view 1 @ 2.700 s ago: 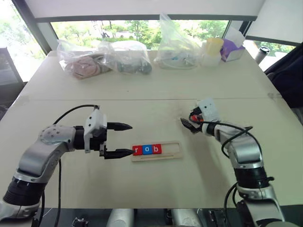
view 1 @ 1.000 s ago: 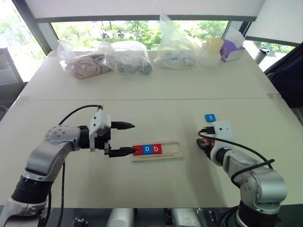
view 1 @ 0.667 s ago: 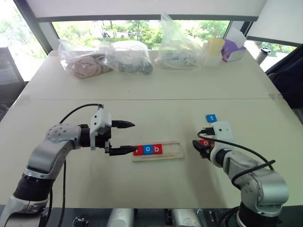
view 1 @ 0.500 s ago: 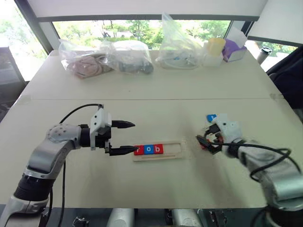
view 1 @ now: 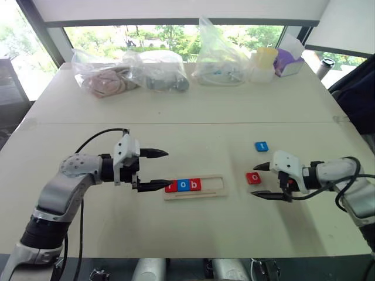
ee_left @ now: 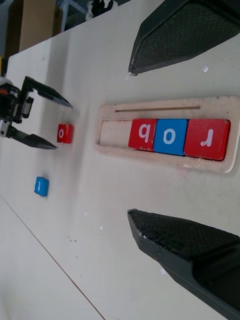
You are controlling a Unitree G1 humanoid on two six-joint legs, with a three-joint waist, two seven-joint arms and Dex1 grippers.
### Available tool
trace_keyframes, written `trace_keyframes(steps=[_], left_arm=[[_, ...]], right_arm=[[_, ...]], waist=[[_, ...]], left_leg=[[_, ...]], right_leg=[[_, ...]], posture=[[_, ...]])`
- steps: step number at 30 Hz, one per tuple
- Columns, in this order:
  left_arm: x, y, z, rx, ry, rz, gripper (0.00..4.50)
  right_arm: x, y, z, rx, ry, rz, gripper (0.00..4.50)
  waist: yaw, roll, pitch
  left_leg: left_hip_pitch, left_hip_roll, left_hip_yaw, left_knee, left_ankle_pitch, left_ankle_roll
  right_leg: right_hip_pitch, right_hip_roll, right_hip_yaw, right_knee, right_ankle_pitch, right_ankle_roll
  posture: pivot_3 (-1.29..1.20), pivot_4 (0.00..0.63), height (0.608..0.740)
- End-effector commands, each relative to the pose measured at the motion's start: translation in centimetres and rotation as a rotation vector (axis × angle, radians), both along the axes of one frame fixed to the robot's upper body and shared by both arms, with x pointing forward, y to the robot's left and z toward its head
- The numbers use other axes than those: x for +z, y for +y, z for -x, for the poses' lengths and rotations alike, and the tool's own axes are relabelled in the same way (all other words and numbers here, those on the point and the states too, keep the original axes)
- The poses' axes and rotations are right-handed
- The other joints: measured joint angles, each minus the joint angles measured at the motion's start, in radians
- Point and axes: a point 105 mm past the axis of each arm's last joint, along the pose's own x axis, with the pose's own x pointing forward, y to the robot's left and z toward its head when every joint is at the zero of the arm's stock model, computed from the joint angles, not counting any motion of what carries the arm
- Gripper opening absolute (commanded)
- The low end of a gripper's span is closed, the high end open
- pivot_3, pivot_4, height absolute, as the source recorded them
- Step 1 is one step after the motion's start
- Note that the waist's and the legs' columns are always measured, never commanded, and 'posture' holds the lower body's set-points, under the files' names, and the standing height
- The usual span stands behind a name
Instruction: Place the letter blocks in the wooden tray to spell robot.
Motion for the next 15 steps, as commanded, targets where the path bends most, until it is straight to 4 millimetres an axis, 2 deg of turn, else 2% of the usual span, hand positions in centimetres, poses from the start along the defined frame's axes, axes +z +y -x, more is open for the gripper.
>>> trace_keyframes(steps=[1, 5, 8, 10, 12, 13, 15], left_arm=[[0.9, -0.2, 0.6, -0.02, -0.04, 0.006, 4.5], [1.0, 0.0, 0.9, -0.021, -0.033, 0.004, 4.5], [1.1, 0.2, 0.8, -0.017, -0.032, -0.001, 4.5], [1.2, 0.3, 0.8, -0.015, -0.033, -0.001, 4.5], [1.2, 0.3, 0.8, -0.014, -0.034, -0.002, 4.5], [1.2, 0.4, 0.8, -0.014, -0.034, -0.003, 4.5], [1.2, 0.4, 0.8, -0.014, -0.033, -0.003, 4.5]], right_arm=[[0.3, 0.0, -0.6, 0.035, -0.007, -0.017, 4.25], [-0.5, -0.4, -1.0, 0.046, 0.006, 0.003, 4.25], [-0.4, 0.0, -1.2, 0.055, 0.004, -0.012, 3.36], [-0.4, 0.3, -1.2, 0.064, 0.002, -0.02, 2.43], [-0.2, 0.7, -1.1, 0.071, -0.006, -0.028, 1.29], [-0.1, 0.8, -1.1, 0.075, -0.016, -0.025, 1.11], [0.4, 1.5, -1.2, 0.092, -0.046, -0.026, 1.11]], waist=[[0.001, 0.0, 0.0], [0.001, 0.0, 0.0], [0.001, 0.0, 0.0], [0.001, 0.0, 0.0], [0.002, 0.0, 0.0], [0.002, 0.0, 0.0], [0.001, 0.0, 0.0]], left_leg=[[0.0, 0.0, 0.0, 0.0, 0.0, 0.0], [0.0, 0.0, 0.0, 0.0, 0.0, 0.0], [0.001, 0.0, 0.0, 0.001, 0.0, 0.0], [0.001, 0.0, 0.0, 0.0, 0.0, 0.0], [0.002, 0.0, 0.0, 0.0, 0.0, 0.0], [0.002, 0.0, 0.0, 0.0, 0.0, 0.0], [0.002, 0.0, 0.0, 0.0, 0.0, 0.0]], right_leg=[[0.0, 0.0, 0.0, 0.0, 0.0, 0.0], [0.0, 0.0, 0.0, 0.0, 0.0, 0.0], [0.001, 0.0, 0.0, 0.0, 0.0, 0.0], [0.001, 0.0, 0.0, 0.001, 0.0, 0.0], [0.001, 0.0, 0.0, 0.001, 0.0, 0.0], [0.001, 0.0, 0.0, 0.001, 0.0, 0.0], [0.001, 0.0, 0.0, 0.001, 0.0, 0.0]], posture=[[0.0, 0.15, 0.74], [0.0, 0.15, 0.74], [0.0, 0.15, 0.74], [0.0, 0.15, 0.74], [0.0, 0.15, 0.74], [0.0, 0.15, 0.74], [0.0, 0.15, 0.74]])
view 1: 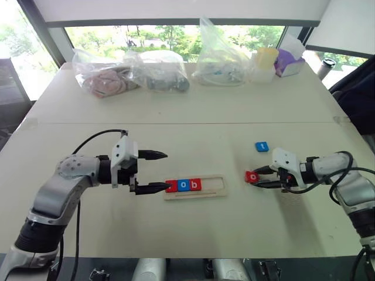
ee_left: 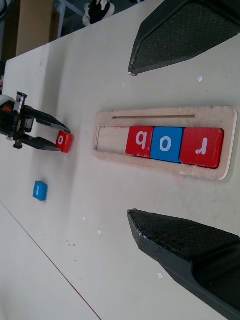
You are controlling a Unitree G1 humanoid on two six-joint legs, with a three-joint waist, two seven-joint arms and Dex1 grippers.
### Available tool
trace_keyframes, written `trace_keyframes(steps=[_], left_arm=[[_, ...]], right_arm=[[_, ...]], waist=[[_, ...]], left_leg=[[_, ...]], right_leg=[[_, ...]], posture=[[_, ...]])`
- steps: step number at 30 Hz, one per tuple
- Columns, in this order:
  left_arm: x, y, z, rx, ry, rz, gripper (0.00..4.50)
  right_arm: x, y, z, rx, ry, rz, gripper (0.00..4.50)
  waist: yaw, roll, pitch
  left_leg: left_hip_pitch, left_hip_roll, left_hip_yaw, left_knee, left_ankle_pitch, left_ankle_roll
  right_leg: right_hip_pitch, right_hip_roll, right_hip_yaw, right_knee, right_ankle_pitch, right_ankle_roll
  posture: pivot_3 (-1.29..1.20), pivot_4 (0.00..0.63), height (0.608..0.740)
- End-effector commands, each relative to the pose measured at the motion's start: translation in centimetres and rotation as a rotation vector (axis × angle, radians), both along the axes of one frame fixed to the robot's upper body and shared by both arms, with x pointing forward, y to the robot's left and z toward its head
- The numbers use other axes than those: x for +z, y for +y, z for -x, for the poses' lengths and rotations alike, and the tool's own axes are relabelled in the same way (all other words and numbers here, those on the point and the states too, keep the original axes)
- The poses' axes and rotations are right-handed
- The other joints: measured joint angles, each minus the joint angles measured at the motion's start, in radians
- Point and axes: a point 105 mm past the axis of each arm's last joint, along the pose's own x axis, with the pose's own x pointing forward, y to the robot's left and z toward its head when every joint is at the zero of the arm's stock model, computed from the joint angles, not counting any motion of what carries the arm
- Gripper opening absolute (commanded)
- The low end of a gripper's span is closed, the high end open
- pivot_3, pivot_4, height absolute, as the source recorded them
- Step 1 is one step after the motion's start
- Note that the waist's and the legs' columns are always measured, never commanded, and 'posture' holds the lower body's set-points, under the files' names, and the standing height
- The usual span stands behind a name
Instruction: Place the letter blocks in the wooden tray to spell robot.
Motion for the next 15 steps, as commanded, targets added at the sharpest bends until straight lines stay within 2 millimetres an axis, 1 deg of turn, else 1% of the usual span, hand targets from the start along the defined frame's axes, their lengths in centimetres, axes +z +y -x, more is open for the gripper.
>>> trace_keyframes(steps=[1, 3, 4, 6, 9, 11, 15], left_arm=[[1.0, 0.2, 0.2, -0.006, -0.034, 0.012, 4.5], [1.0, 0.1, 0.3, -0.009, -0.031, 0.011, 4.5], [1.0, 0.1, 0.3, -0.01, -0.031, 0.011, 4.5], [1.0, 0.0, 0.3, -0.012, -0.028, 0.012, 4.5], [1.0, 0.0, 0.4, -0.014, -0.026, 0.013, 4.5], [1.0, -0.1, 0.5, -0.016, -0.025, 0.013, 4.5], [1.0, -0.1, 0.6, -0.017, -0.023, 0.013, 4.5]], right_arm=[[1.3, 1.9, -0.1, 0.057, -0.066, -0.017, 1.11], [2.3, 4.0, 0.3, 0.113, -0.085, -0.045, 1.11], [2.6, 4.7, 0.5, 0.131, -0.09, -0.052, 1.11], [2.8, 6.7, 1.1, 0.184, -0.092, -0.055, 1.11], [2.8, 8.9, 1.3, 0.222, -0.09, -0.065, 1.11], [2.7, 9.9, 1.4, 0.238, -0.089, -0.068, 1.11], [2.5, 10.7, 1.3, 0.248, -0.085, -0.06, 1.11]], waist=[[-0.001, 0.0, 0.0], [-0.002, 0.0, 0.0], [-0.002, 0.0, 0.0], [-0.002, 0.0, 0.0], [0.0, 0.0, 0.0], [0.0, 0.0, 0.0], [0.004, 0.0, 0.0]], left_leg=[[0.0, 0.0, 0.0, 0.0, 0.0, 0.0], [0.0, 0.0, 0.0, 0.0, 0.0, 0.0], [0.001, 0.0, 0.0, 0.0, 0.0, 0.0], [0.001, 0.0, 0.0, 0.0, 0.0, 0.0], [0.001, 0.0, -0.001, 0.0, 0.0, 0.0], [0.001, 0.0, -0.001, 0.0, 0.0, 0.0], [0.0, 0.0, -0.001, 0.0, 0.0, 0.0]], right_leg=[[0.0, 0.0, 0.0, 0.0, 0.0, 0.0], [0.0, 0.0, 0.0, 0.001, 0.0, 0.0], [0.0, 0.0, 0.0, 0.001, 0.0, 0.0], [0.0, 0.0, 0.0, 0.001, 0.0, 0.0], [0.0, 0.0, 0.0, 0.001, 0.0, 0.0], [0.0, 0.0, 0.0, 0.001, 0.0, 0.0], [0.0, -0.001, 0.0, 0.001, 0.0, 0.0]], posture=[[0.0, 0.15, 0.74], [0.0, 0.15, 0.74], [0.0, 0.15, 0.74], [0.0, 0.15, 0.74], [0.0, 0.15, 0.74], [0.0, 0.15, 0.74], [0.0, 0.15, 0.74]])
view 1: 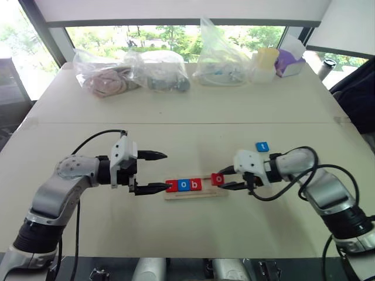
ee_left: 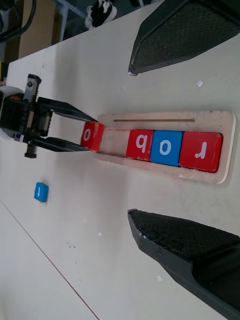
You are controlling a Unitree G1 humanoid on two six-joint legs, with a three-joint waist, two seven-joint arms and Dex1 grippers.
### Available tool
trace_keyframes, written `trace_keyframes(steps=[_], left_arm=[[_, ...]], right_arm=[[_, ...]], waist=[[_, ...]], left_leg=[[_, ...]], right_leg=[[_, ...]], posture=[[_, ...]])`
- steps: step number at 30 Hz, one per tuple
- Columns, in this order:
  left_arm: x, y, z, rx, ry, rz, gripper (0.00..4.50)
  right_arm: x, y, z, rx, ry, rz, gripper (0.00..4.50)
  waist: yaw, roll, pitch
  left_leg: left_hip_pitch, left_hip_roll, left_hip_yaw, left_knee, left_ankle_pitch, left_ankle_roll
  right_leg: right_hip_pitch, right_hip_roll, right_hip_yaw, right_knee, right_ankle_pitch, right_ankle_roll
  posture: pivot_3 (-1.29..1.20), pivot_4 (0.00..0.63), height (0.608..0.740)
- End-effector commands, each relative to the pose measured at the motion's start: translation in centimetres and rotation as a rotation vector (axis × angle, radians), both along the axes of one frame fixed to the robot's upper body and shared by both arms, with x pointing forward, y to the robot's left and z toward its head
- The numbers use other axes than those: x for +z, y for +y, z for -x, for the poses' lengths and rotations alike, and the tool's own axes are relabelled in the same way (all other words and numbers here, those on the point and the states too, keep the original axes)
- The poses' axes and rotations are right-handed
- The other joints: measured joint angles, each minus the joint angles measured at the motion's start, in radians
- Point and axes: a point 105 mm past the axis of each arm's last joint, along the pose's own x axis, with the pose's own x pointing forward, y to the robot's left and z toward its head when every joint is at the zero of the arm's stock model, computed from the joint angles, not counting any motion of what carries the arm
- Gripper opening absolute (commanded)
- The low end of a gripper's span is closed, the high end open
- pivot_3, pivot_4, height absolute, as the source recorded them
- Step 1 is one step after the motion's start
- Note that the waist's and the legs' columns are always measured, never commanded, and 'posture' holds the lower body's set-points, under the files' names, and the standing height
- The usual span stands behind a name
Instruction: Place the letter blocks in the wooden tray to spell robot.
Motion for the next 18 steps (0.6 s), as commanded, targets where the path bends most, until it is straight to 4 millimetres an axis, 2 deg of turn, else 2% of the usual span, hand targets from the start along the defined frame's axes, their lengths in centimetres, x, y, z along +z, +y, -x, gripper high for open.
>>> trace_keyframes(steps=[1, 6, 18], left_arm=[[0.9, -0.1, 0.4, -0.009, -0.034, 0.007, 4.5], [0.9, -0.1, 0.6, -0.005, -0.03, 0.011, 4.5], [0.8, -0.3, 0.8, -0.001, -0.025, 0.015, 4.5]], right_arm=[[0.7, 0.9, -0.1, 0.022, -0.042, 0.007, 1.11], [0.0, 1.8, -0.4, 0.034, -0.046, 0.019, 1.11], [-0.5, 1.9, -0.6, 0.04, -0.066, 0.049, 1.11]], waist=[[-0.001, 0.0, 0.0], [-0.004, 0.0, 0.0], [-0.003, 0.0, 0.0]], left_leg=[[0.0, 0.0, 0.0, 0.0, 0.0, 0.0], [0.0, 0.0, 0.0, 0.0, 0.0, 0.0], [0.0, 0.0, 0.0, 0.0, 0.0, 0.0]], right_leg=[[0.0, 0.0, 0.0, 0.0, 0.0, 0.0], [0.0, 0.0, 0.0, 0.0, 0.0, 0.0], [0.0, 0.0, 0.0, 0.0, 0.0, 0.0]], posture=[[0.0, 0.15, 0.74], [0.0, 0.15, 0.74], [0.0, 0.15, 0.74]])
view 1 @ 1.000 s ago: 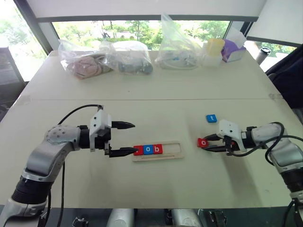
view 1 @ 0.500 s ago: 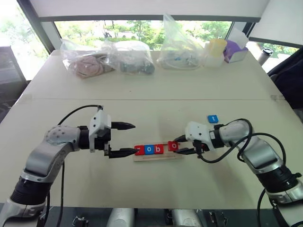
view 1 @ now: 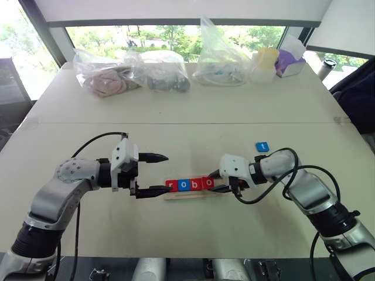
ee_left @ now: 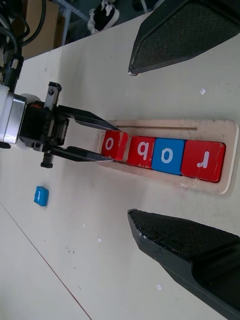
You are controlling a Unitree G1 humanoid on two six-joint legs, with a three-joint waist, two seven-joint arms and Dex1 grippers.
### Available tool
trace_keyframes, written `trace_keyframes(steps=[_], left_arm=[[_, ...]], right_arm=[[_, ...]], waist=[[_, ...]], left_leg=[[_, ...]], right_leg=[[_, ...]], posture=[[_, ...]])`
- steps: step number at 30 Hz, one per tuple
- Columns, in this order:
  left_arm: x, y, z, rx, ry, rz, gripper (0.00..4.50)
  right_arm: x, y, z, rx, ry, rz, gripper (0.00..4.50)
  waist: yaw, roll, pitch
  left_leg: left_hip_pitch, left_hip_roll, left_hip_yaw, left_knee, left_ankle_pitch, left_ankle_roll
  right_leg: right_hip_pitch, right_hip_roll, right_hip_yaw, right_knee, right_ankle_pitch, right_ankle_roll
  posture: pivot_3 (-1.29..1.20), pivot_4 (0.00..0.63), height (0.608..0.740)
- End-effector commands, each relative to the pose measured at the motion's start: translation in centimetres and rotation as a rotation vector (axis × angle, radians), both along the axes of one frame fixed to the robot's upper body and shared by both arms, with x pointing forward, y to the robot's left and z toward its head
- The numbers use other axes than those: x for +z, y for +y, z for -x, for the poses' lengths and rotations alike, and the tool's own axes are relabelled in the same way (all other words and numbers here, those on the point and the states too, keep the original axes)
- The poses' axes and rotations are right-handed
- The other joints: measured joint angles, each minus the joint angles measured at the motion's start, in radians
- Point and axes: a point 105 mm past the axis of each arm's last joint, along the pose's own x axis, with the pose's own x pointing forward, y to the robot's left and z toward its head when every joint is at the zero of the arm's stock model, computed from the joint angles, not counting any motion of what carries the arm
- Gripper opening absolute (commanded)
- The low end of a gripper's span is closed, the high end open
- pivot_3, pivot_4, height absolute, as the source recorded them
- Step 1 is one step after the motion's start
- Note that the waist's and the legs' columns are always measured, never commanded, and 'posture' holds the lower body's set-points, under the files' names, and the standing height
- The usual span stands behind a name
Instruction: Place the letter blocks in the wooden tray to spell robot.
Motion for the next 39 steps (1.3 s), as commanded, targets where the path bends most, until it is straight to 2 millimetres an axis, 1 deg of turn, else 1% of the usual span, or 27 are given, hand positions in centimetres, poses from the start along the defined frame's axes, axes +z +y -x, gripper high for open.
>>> trace_keyframes(steps=[1, 11, 12, 13, 14, 17, 18, 22, 24, 26, 27, 29, 31, 33, 34, 36, 37, 39], left_arm=[[0.9, 0.0, 0.3, -0.005, -0.035, 0.005, 4.5], [0.9, 0.0, 0.1, -0.004, -0.039, 0.005, 4.5], [0.9, 0.0, 0.1, -0.004, -0.039, 0.006, 4.5], [0.9, 0.0, 0.1, -0.004, -0.039, 0.006, 4.5], [0.9, 0.0, 0.1, -0.004, -0.039, 0.006, 4.5], [0.8, 0.0, 0.1, -0.003, -0.038, 0.006, 4.5], [0.8, 0.0, 0.1, -0.002, -0.038, 0.006, 4.5], [0.8, 0.0, 0.1, 0.0, -0.036, 0.008, 4.5], [0.8, 0.0, 0.1, 0.001, -0.036, 0.009, 4.5], [0.8, 0.0, 0.1, 0.001, -0.036, 0.011, 4.5], [0.8, -0.1, 0.1, 0.001, -0.036, 0.011, 4.5], [0.8, -0.1, 0.1, 0.001, -0.037, 0.012, 4.5], [0.8, -0.2, 0.0, 0.0, -0.037, 0.014, 4.5], [0.8, -0.3, 0.0, -0.001, -0.036, 0.015, 4.5], [0.7, -0.3, 0.0, -0.002, -0.036, 0.017, 4.5], [0.7, -0.4, 0.0, -0.005, -0.035, 0.019, 4.5], [0.7, -0.4, -0.1, -0.007, -0.035, 0.02, 4.5], [0.7, -0.5, -0.1, -0.009, -0.035, 0.022, 4.5]], right_arm=[[0.7, 0.2, -0.3, 0.014, -0.045, -0.002, 1.11], [0.7, 0.4, -0.4, 0.014, -0.047, -0.003, 1.11], [0.7, 0.4, -0.4, 0.014, -0.047, -0.004, 1.61], [0.7, 0.4, -0.4, 0.014, -0.047, -0.005, 2.21], [0.7, 0.4, -0.4, 0.014, -0.047, -0.006, 2.58], [0.8, 0.5, -0.4, 0.014, -0.049, -0.01, 4.19], [0.9, 0.5, -0.4, 0.014, -0.05, -0.012, 4.41], [1.9, 0.6, -0.6, -0.004, -0.059, -0.045, 4.41], [3.0, 0.4, -1.1, -0.046, -0.075, -0.086, 4.41], [4.4, -0.3, -2.1, -0.127, -0.112, -0.139, 4.41], [5.0, -0.7, -2.8, -0.177, -0.14, -0.165, 4.41], [6.6, -2.5, -5.1, -0.381, -0.191, -0.248, 4.41], [7.5, -5.0, -6.9, -0.593, -0.233, -0.307, 4.41], [7.5, -7.6, -7.9, -0.798, -0.259, -0.33, 4.41], [7.2, -8.6, -8.1, -0.883, -0.256, -0.34, 4.41], [6.3, -10.0, -8.1, -1.032, -0.235, -0.356, 4.41], [5.5, -10.7, -7.9, -1.101, -0.23, -0.346, 4.41], [4.5, -11.5, -7.5, -1.188, -0.227, -0.329, 4.41]], waist=[[0.0, 0.0, 0.0], [0.0, 0.0, 0.0], [0.0, 0.0, 0.0], [0.0, 0.0, 0.0], [0.0, 0.0, 0.0], [0.0, 0.0, 0.0], [0.0, 0.0, 0.0], [0.0, 0.0, 0.0], [0.0, 0.0, 0.0], [0.0, 0.0, 0.0], [0.0, 0.0, 0.0], [0.0, 0.0, 0.0], [0.0, 0.0, 0.0], [0.003, 0.0, 0.0], [0.004, 0.0, 0.0], [0.003, 0.0, 0.0], [0.003, 0.0, 0.0], [0.002, 0.0, 0.0]], left_leg=[[0.0, 0.0, 0.0, 0.0, 0.0, 0.0], [0.0, 0.0, 0.0, 0.0, 0.0, 0.0], [0.0, 0.0, 0.0, 0.0, 0.0, 0.0], [0.0, 0.0, 0.0, 0.0, 0.0, 0.0], [0.0, 0.0, 0.0, 0.0, 0.0, 0.0], [0.0, 0.0, 0.0, 0.0, 0.0, 0.0], [0.0, 0.0, 0.0, 0.0, 0.0, 0.0], [0.0, 0.0, 0.0, 0.0, 0.0, 0.0], [0.0, 0.0, 0.0, 0.0, 0.0, 0.0], [0.0, 0.0, 0.0, 0.0, 0.0, 0.0], [0.0, 0.0, 0.0, 0.0, 0.0, 0.0], [0.0, 0.0, 0.0, 0.0, 0.0, 0.0], [0.0, 0.0, 0.0, 0.0, 0.0, 0.0], [0.0, 0.0, 0.0, 0.0, 0.0, 0.0], [0.0, 0.0, 0.0, 0.0, 0.0, 0.0], [-0.001, 0.0, -0.001, -0.001, 0.0, 0.0], [-0.001, 0.0, -0.001, -0.001, 0.0, 0.0], [-0.001, 0.0, -0.001, -0.001, 0.0, 0.0]], right_leg=[[0.0, 0.0, 0.0, 0.0, 0.0, 0.0], [0.0, 0.0, 0.0, 0.0, 0.0, 0.0], [0.0, 0.0, 0.0, 0.0, 0.0, 0.0], [0.0, 0.0, 0.0, 0.0, 0.0, 0.0], [0.0, 0.0, 0.0, 0.0, 0.0, 0.0], [0.0, 0.0, 0.0, 0.0, 0.0, 0.0], [0.0, 0.0, 0.0, 0.0, 0.0, 0.0], [0.0, 0.0, 0.0, 0.0, 0.0, 0.0], [0.0, 0.0, 0.0, 0.0, 0.0, 0.0], [0.0, 0.0, 0.0, 0.0, 0.0, 0.0], [0.0, 0.0, 0.0, 0.0, 0.0, 0.0], [0.0, 0.0, 0.0, 0.0, 0.0, 0.0], [0.0, 0.0, 0.0, 0.0, 0.0, 0.0], [0.0, 0.0, 0.0, 0.0, 0.0, 0.0], [0.0, 0.0, 0.0, 0.0, 0.0, 0.0], [-0.001, -0.001, 0.0, 0.0, 0.0, 0.0], [-0.001, -0.001, 0.0, 0.0, 0.0, 0.0], [-0.001, -0.001, 0.001, 0.0, 0.0, 0.0]], posture=[[0.0, 0.15, 0.74], [0.0, 0.15, 0.74], [0.0, 0.15, 0.74], [0.0, 0.15, 0.74], [0.0, 0.15, 0.74], [0.0, 0.15, 0.74], [0.0, 0.15, 0.74], [0.0, 0.15, 0.74], [0.0, 0.15, 0.74], [0.0, 0.15, 0.74], [0.0, 0.15, 0.74], [0.0, 0.15, 0.74], [0.0, 0.15, 0.74], [0.0, 0.15, 0.74], [0.0, 0.15, 0.74], [0.0, 0.15, 0.74], [0.0, 0.15, 0.74], [0.0, 0.15, 0.74]])
